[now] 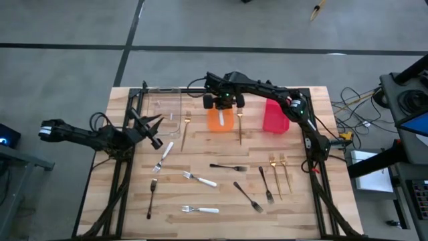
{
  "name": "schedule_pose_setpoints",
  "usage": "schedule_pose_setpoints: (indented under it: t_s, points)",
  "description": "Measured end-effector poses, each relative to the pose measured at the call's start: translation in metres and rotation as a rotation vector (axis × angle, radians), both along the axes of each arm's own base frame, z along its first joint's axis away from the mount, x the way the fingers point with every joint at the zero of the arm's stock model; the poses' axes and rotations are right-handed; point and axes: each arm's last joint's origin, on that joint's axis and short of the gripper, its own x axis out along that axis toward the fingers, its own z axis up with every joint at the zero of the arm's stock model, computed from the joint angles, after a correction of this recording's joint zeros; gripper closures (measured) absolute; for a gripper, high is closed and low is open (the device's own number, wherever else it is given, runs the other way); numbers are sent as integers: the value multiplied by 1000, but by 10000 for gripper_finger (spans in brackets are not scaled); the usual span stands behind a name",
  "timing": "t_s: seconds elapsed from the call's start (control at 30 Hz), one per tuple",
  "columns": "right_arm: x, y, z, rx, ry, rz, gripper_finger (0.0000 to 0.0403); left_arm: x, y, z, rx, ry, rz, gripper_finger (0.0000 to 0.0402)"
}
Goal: Sort silverware by color (type)
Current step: Put the top right white fork into the orange bin
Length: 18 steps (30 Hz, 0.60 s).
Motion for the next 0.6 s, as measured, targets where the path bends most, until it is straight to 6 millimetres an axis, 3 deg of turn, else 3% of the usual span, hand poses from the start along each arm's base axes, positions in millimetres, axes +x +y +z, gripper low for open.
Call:
schedule_pose_setpoints:
  t_s: [0.3, 0.6]
  points:
    - [10, -2, -1, -46, -92, 0, 374, -2, 0, 3, -23, -45, -10, 363]
    - [7, -2, -15, -49, -39, -10, 374, -2, 0, 3, -23, -45, -10, 363]
